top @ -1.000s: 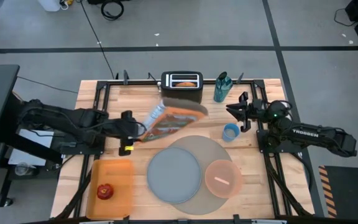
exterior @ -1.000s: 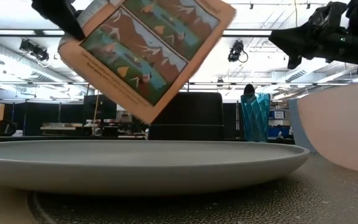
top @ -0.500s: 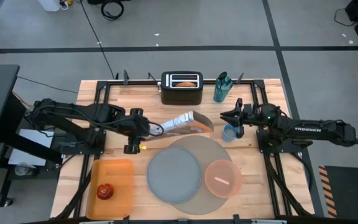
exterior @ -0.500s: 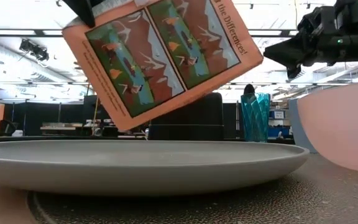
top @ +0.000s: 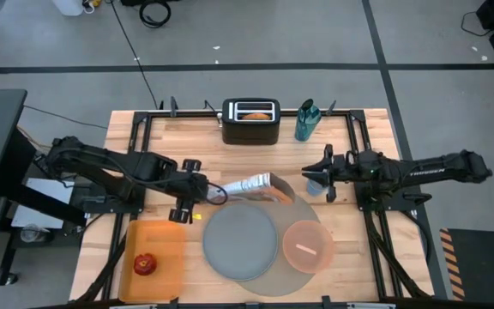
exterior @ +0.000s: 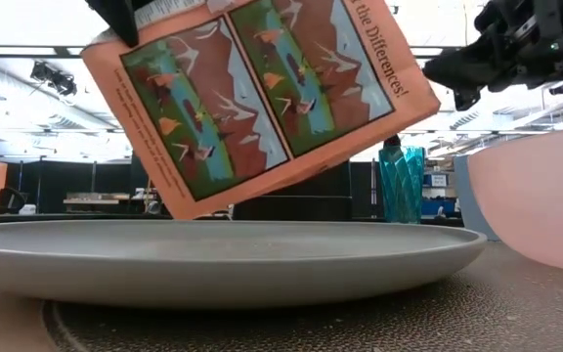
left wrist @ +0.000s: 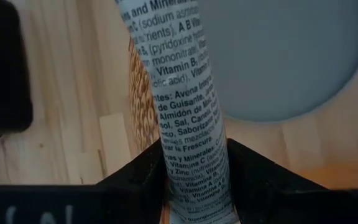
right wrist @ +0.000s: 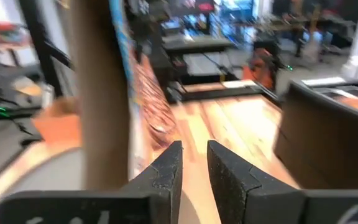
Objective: Arrange a breakfast setting
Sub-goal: Pour the cereal from the yellow cereal box into the orange bowl on the brown placemat
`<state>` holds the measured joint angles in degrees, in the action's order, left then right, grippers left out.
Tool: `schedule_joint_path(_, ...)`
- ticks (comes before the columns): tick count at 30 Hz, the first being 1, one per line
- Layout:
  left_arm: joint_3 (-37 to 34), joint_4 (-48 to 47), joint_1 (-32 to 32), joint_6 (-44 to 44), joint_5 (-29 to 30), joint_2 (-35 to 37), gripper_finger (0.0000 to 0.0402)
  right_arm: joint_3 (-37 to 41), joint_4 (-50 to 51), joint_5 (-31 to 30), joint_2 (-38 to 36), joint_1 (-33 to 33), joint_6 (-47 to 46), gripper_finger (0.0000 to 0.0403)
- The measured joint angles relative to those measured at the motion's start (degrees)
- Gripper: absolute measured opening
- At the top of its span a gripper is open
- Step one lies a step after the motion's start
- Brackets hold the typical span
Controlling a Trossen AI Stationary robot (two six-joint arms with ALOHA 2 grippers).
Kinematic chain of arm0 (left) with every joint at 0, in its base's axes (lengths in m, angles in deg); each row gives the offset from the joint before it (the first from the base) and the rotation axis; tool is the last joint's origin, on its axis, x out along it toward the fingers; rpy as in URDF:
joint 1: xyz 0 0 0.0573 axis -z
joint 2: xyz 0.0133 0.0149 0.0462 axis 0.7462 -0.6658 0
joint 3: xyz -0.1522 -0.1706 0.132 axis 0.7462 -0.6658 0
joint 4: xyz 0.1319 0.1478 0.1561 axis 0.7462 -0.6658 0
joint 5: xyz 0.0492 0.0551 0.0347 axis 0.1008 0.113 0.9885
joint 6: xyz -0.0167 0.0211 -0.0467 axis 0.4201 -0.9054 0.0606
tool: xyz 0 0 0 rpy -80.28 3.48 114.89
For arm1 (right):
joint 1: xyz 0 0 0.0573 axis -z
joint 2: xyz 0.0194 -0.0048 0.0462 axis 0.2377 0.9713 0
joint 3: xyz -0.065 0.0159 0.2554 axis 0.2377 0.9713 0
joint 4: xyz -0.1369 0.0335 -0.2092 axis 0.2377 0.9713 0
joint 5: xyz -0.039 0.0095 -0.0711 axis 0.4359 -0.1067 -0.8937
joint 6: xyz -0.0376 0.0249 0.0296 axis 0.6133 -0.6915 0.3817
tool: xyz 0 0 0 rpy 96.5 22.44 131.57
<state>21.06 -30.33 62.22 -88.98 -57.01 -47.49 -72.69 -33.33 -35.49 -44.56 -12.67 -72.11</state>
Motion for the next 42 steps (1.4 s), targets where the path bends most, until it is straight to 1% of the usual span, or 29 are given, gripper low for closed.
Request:
schedule_joint_path(6,0.00,2.05,3.50,-1.37,0.48,-0.11,0.0151,-5.06,7.56,-4.06,0.00,-2.89,-0.73,0.0085)
schedule_joint_path(11,0.17,3.90,5.72,-2.69,0.34,-0.14,0.0151,-11.13,15.11,-10.78,0.43,-6.37,-0.45,0.0085)
schedule_joint_path(15,1.99,3.83,5.98,-2.24,-0.49,-0.14,0.0151,-13.13,13.67,-12.71,0.67,-10.24,0.55,0.0085)
schedule_joint_path(21,5.37,3.92,5.72,-3.51,-1.58,-0.36,0.0151,-13.17,11.81,-25.07,1.29,-17.44,-0.90,0.0085)
schedule_joint_path(23,6.87,3.73,5.72,-4.53,-1.64,-1.33,0.0151,-13.17,11.84,-27.78,1.33,-20.07,-2.31,0.0085)
schedule_joint_path(27,11.62,1.74,5.55,-6.08,-2.63,-5.50,0.0151,-13.17,12.27,-32.87,1.70,-25.79,-4.00,0.0085)
schedule_joint_path(31,18.27,-4.69,4.82,-6.37,-3.34,-11.37,0.0151,-13.17,15.24,-39.34,2.11,-32.32,-5.77,0.0085)
schedule_joint_path(34,23.10,-7.29,4.76,-6.52,-3.44,-15.00,0.0151,-13.17,17.36,-44.42,3.35,-36.53,-7.52,0.0085)
schedule_joint_path(39,29.24,-10.38,4.82,-7.50,-3.90,-18.87,0.0151,-13.15,15.87,-48.30,5.46,-42.78,-8.02,0.0085)
schedule_joint_path(42,32.92,-13.50,4.62,-7.45,-4.16,-20.55,0.0151,-13.15,15.00,-52.43,6.54,-45.65,-8.19,0.0085)
